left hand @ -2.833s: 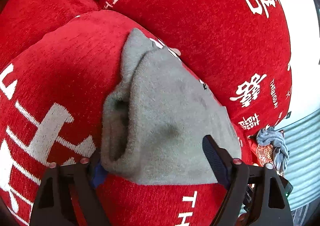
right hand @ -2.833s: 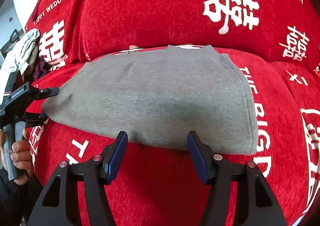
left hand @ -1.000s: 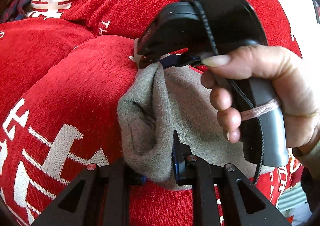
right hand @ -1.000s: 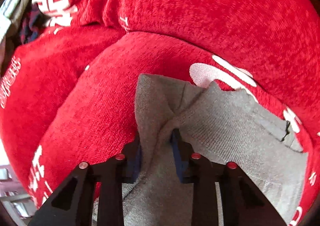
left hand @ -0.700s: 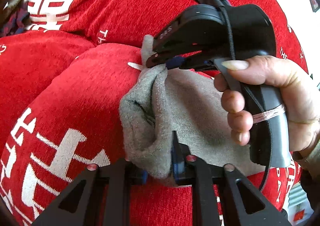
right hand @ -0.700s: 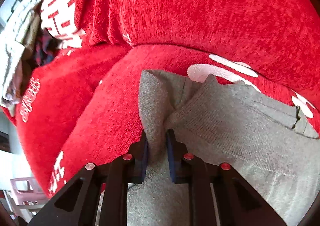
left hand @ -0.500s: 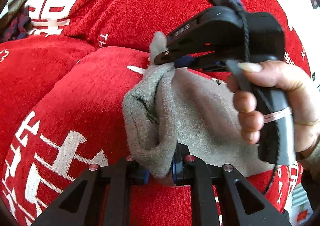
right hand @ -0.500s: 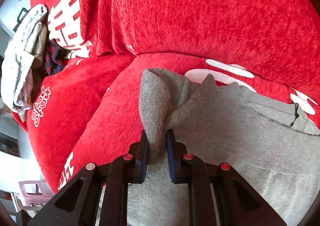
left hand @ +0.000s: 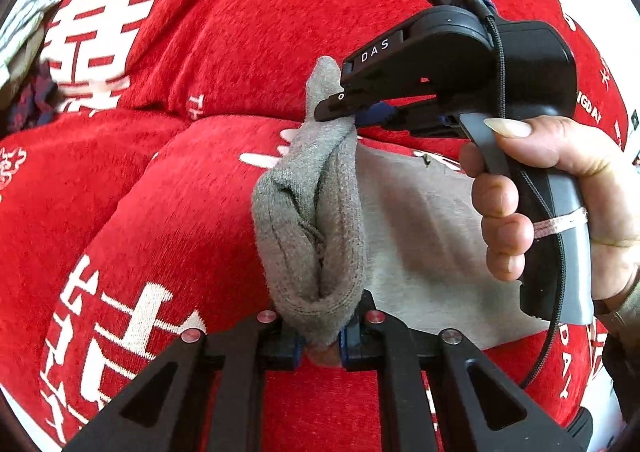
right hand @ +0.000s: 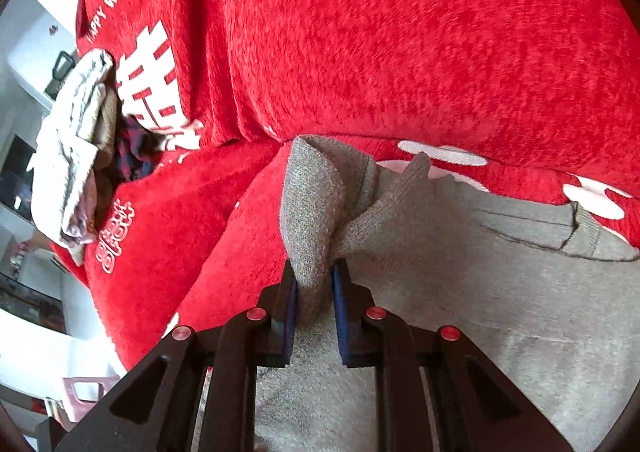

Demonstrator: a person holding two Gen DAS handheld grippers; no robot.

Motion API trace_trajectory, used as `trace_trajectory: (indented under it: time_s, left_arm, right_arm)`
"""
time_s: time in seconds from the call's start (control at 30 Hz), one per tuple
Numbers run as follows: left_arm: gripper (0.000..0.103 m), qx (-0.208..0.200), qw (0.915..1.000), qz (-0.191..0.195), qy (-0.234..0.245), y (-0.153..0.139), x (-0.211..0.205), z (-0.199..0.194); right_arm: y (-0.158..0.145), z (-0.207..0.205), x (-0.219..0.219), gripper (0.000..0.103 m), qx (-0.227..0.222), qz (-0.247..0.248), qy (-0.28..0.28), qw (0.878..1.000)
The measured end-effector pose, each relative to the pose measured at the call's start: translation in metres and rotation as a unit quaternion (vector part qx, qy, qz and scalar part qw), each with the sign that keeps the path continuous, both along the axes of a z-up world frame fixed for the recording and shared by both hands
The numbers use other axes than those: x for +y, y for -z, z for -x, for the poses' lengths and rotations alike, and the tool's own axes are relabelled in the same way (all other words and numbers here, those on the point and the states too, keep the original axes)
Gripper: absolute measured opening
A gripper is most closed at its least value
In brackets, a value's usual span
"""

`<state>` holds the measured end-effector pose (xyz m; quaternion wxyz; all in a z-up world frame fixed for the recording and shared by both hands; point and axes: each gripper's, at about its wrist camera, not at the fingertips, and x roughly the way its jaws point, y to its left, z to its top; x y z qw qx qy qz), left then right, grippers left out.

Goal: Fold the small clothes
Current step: 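Grasp the sweater beside the left gripper with the right gripper while left holds, then lift the grey sweater with both grippers and fold it over onto itself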

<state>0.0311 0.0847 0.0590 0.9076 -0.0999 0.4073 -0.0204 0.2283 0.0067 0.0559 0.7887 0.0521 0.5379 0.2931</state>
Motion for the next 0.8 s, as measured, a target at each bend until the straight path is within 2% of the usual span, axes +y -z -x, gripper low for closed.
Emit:
trace_trajectory:
  time_s: [0.43, 0.8]
  left_arm:
    - [0.014, -0.002, 0.9977, -0.063, 0.025, -0.025, -0.06, 0.001]
    - [0.014, 0.01, 0.9928, -0.103, 0.061, -0.029, -0.121, -0.005]
  right_arm:
    - [-0.017, 0.002, -0.058, 0.017, -0.007, -0.041, 0.009, 0.999]
    - [-0.023, 0.005, -0.124, 0.017, -0.02, -0.058, 0.014, 0.998]
